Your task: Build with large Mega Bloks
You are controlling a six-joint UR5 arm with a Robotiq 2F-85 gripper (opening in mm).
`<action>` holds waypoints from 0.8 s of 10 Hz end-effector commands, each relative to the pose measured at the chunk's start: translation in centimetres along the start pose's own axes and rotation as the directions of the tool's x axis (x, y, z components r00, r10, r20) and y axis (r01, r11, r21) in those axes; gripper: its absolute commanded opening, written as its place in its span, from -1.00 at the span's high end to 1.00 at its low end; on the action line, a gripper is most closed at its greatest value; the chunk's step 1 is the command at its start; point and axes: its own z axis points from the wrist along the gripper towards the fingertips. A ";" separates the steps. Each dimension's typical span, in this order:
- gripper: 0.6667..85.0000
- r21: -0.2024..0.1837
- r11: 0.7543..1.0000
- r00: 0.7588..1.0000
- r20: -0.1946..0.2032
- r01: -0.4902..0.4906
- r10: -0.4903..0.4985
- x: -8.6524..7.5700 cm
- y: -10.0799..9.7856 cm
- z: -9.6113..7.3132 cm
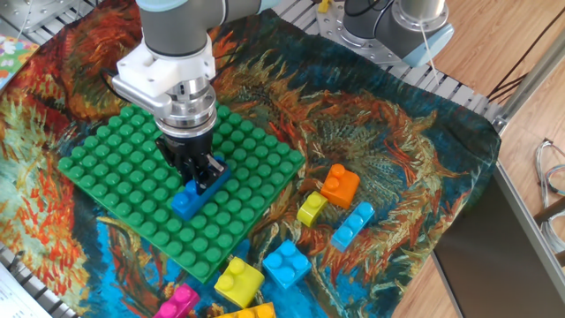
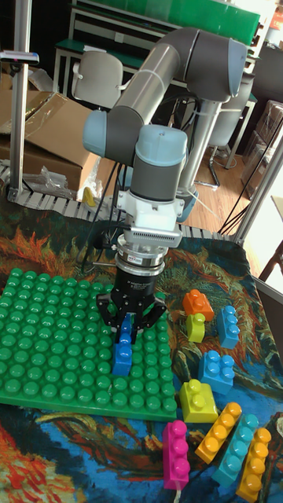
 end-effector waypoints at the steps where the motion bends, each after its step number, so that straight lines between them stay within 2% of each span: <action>1: 0.98 -0.007 1.000 1.000 0.010 -0.005 0.005 -0.3 0.1 0.1; 8: 0.98 -0.016 1.000 1.000 0.012 0.003 -0.002 -0.5 0.1 0.5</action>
